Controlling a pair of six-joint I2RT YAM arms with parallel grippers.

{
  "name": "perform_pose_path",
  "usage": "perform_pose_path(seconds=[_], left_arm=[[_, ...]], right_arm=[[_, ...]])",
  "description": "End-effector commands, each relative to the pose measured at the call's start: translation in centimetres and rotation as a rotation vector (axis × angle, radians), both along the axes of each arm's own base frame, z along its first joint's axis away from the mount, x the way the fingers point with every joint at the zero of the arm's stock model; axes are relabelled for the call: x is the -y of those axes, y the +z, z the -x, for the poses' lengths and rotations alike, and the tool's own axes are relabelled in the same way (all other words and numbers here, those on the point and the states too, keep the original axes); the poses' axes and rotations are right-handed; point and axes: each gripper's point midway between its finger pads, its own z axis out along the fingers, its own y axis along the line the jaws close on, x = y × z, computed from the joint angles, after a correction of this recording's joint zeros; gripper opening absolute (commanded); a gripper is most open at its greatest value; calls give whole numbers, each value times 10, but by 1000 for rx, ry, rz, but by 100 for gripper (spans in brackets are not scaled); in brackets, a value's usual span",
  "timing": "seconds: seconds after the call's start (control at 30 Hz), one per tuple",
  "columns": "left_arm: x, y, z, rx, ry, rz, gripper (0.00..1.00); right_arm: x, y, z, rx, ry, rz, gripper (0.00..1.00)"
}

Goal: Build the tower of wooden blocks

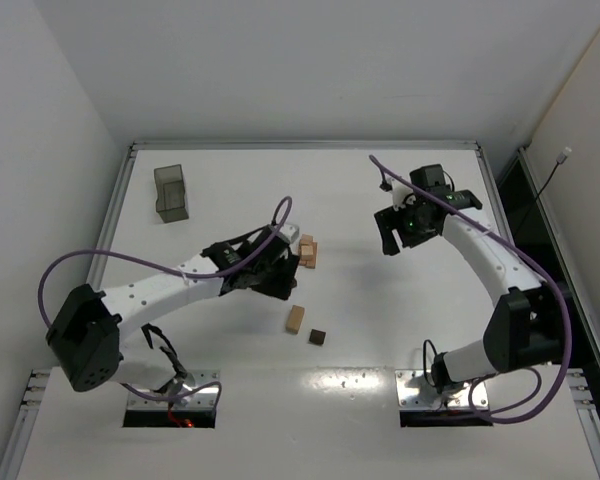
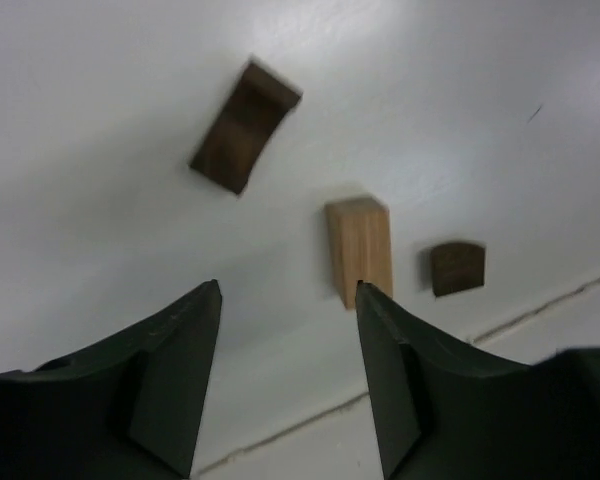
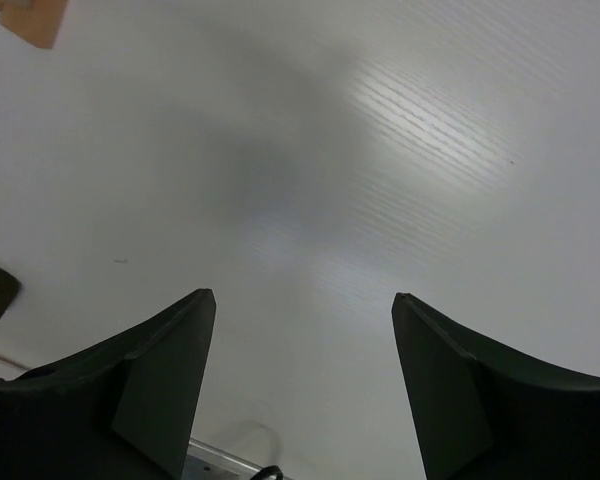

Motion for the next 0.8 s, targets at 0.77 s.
perform_pose_path(seconds=[0.77], left_arm=[[43,-84,55,-421,-131,26,46]], right_arm=[[32,-10,8,47,-102,129,68]])
